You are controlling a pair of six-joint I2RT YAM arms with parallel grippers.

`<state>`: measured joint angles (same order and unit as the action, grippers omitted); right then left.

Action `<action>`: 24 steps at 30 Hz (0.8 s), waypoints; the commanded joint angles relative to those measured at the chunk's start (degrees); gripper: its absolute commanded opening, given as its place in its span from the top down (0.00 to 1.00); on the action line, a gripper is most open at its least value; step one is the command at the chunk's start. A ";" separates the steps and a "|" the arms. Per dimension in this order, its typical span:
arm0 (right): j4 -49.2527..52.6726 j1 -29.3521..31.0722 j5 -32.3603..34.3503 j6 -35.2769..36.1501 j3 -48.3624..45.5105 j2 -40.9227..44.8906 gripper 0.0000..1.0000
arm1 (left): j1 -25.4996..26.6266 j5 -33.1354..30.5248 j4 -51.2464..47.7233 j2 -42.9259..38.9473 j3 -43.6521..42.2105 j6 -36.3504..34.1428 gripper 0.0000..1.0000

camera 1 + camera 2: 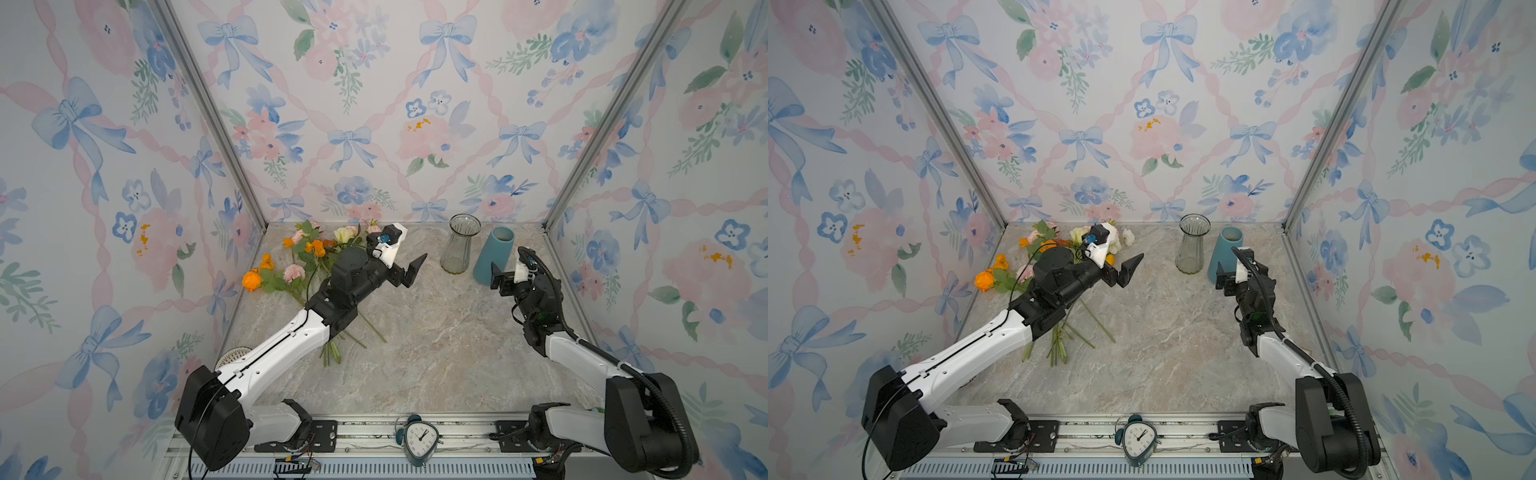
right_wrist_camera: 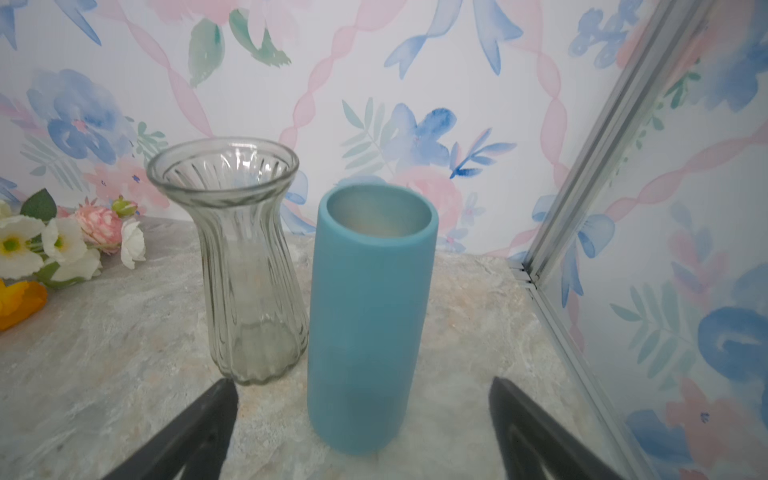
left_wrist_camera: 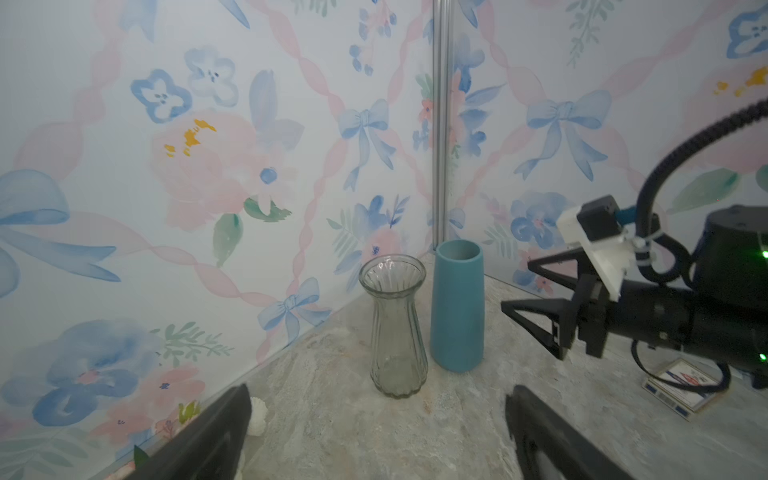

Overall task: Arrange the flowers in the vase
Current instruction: 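Grasp the teal vase with the right gripper while the left arm extends forward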

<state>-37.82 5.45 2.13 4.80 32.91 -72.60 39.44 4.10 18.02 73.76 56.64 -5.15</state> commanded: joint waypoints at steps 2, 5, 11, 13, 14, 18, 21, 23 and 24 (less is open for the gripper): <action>3.14 -2.57 -5.37 0.17 5.39 -3.97 0.03 | 2.20 -0.60 4.33 0.68 -6.75 -6.14 0.02; 2.25 -3.07 -6.10 0.78 8.56 -7.90 0.03 | 3.98 -3.51 4.35 0.09 -7.31 -6.70 0.02; -0.62 -3.34 -8.46 1.27 12.78 -14.65 0.03 | 5.27 -5.76 5.20 -2.64 -9.78 -9.15 0.02; -0.97 -3.53 -8.29 0.92 14.24 -16.33 0.03 | 5.71 -6.02 5.24 -2.48 -10.02 -9.70 0.02; -0.75 -3.61 -8.44 0.92 15.02 -17.09 0.03 | 5.84 -6.01 5.25 -2.35 -10.06 -9.84 0.02; -0.50 -3.89 -8.46 0.99 17.54 -20.29 0.03 | 6.26 -6.12 5.32 -1.96 -10.23 -9.94 0.02; -1.35 -4.29 -8.59 0.84 18.98 -21.93 0.03 | 6.34 -6.76 5.60 -1.90 -10.57 -10.50 0.02; -2.06 -4.53 -8.73 0.66 19.67 -24.28 0.03 | 6.34 -7.24 5.85 -1.76 -10.71 -10.67 0.02; -2.17 -4.56 -8.79 0.51 19.99 -24.80 0.03 | 6.34 -7.35 5.89 -1.69 -10.73 -10.76 0.02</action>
<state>-38.22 1.54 -5.82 5.41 51.13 -95.57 45.43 -2.15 22.31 71.94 46.70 -14.83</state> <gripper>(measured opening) 0.969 0.980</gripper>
